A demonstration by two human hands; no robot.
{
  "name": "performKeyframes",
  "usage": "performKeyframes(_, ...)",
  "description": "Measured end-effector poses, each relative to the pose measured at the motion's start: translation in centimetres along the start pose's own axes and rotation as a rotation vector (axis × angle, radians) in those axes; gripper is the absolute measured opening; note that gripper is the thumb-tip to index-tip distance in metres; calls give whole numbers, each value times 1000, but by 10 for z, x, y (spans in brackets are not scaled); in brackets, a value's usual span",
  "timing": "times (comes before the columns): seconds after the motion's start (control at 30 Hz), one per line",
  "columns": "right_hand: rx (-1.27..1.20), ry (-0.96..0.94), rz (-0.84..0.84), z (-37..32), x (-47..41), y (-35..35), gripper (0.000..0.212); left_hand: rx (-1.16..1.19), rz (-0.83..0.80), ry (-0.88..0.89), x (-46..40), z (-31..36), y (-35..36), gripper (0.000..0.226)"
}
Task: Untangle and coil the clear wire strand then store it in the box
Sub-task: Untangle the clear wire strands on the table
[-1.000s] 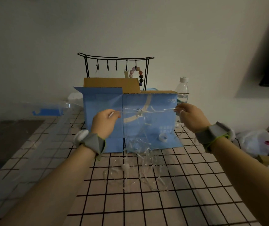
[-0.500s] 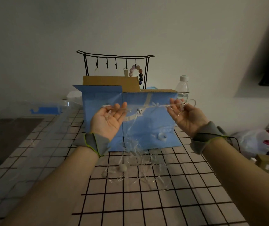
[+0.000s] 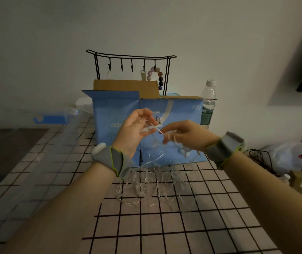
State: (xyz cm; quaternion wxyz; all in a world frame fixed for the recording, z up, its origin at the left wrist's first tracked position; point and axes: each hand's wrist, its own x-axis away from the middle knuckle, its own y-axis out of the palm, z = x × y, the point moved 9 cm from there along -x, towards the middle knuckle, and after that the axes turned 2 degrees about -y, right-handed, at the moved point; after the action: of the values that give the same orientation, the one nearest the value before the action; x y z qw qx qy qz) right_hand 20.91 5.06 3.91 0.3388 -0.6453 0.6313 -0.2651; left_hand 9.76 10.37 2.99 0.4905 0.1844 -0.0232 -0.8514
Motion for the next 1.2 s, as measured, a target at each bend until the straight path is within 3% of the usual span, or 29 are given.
performKeyframes(0.1, -19, -21, -15, 0, -4, 8, 15, 15, -34, 10, -1, 3, 2, 22)
performKeyframes(0.2, -241, -23, 34, 4, -6, 10, 20, 17, -14, -63, -1, -4, -2, 26)
performKeyframes(0.3, -516, 75, 35, 14, -5, 15, 29, -12, -22, -385, 8, -37, -4, 29)
performKeyframes(0.37, -633, 125, 50, 21, -6, 20, 35, -2, -125, -661, 26, -62, 3, 28)
performKeyframes(0.43, -714, 149, 92, 27, -8, 21, 33, 47, -246, -763, 39, -70, 12, 37)
performKeyframes(0.57, -762, 124, 103, 35, -13, 20, 19, 88, -199, -554, 27, -56, 14, 31)
performKeyframes(0.77, -646, 86, 134, 38, -16, 13, 24, -328, -38, -253, 11, -39, -3, 15)
performKeyframes(0.87, -697, 81, 145, 41, -16, 15, 22, -390, 54, -125, 8, -30, -9, 11)
performKeyframes(0.97, -670, -14, 139, 33, -17, 17, 20, -353, 34, -82, 8, -30, -8, 4)
performKeyframes(1.2, -595, -23, 165, 29, -15, 13, 24, -369, 69, -7, 7, -21, -16, 26)
